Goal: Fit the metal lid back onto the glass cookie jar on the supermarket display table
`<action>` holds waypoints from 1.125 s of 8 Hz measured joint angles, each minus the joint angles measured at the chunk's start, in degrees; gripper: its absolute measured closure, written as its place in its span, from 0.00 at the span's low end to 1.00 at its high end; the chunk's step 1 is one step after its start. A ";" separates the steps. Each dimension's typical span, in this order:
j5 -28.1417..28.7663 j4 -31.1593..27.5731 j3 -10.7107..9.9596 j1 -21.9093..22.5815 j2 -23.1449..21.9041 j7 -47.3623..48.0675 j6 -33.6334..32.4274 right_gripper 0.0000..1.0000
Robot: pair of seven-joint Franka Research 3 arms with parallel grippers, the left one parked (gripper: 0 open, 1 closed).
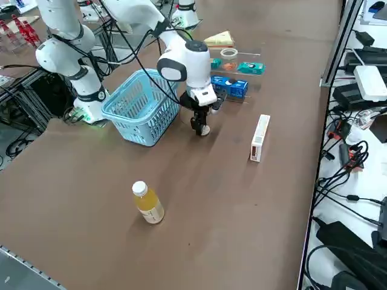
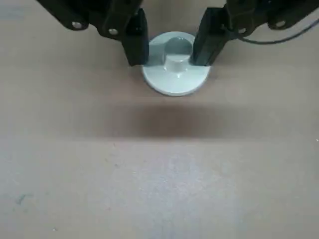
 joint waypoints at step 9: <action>-1.01 0.02 0.03 0.09 -0.25 0.00 0.04 0.73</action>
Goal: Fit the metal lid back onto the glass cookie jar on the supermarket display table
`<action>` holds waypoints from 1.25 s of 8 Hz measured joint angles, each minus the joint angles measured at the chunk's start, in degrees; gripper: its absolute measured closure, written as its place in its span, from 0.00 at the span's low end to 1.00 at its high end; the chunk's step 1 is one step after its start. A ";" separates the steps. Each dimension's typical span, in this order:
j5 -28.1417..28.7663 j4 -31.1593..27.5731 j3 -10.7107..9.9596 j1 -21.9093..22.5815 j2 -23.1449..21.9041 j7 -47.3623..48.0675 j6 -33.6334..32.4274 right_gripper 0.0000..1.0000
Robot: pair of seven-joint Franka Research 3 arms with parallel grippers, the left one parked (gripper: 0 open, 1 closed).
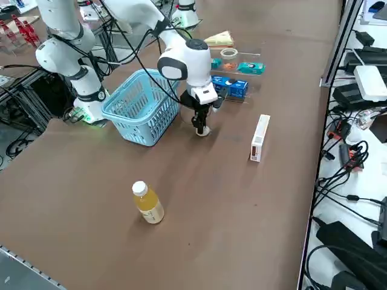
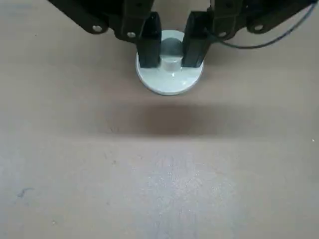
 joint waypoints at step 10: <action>-1.29 22.50 1.19 14.52 -5.14 2.32 -26.82 0.73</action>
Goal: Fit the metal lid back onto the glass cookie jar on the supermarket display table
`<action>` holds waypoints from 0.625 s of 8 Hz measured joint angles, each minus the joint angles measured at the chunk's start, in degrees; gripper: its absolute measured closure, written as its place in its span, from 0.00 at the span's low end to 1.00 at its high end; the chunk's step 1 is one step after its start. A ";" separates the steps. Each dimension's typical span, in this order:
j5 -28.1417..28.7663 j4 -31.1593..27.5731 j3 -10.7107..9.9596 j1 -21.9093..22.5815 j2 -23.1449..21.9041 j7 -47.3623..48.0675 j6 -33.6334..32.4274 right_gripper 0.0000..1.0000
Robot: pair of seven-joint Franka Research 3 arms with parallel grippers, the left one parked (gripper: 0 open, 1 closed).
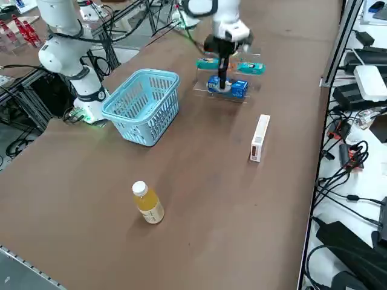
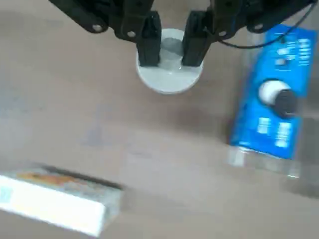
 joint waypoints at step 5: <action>0.00 3.68 0.19 14.45 -0.86 13.28 -0.18 0.73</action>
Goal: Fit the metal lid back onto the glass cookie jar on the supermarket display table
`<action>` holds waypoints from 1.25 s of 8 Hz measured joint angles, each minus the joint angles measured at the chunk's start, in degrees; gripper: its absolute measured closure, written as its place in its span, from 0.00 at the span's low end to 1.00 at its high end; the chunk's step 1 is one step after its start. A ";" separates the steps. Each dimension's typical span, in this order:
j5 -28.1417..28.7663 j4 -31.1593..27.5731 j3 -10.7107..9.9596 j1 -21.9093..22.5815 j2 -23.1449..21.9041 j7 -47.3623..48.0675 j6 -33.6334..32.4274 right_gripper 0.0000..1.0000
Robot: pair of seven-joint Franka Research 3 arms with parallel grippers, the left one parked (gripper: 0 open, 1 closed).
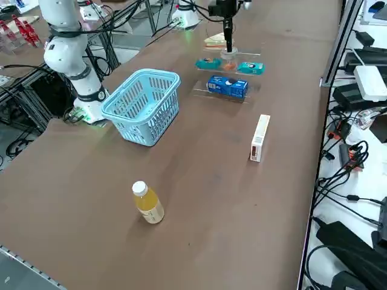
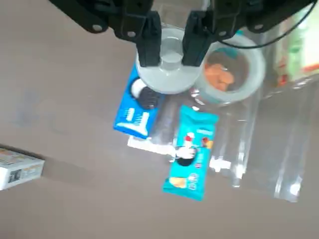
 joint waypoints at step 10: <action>0.02 -2.49 -0.53 4.93 3.13 7.12 6.75 0.73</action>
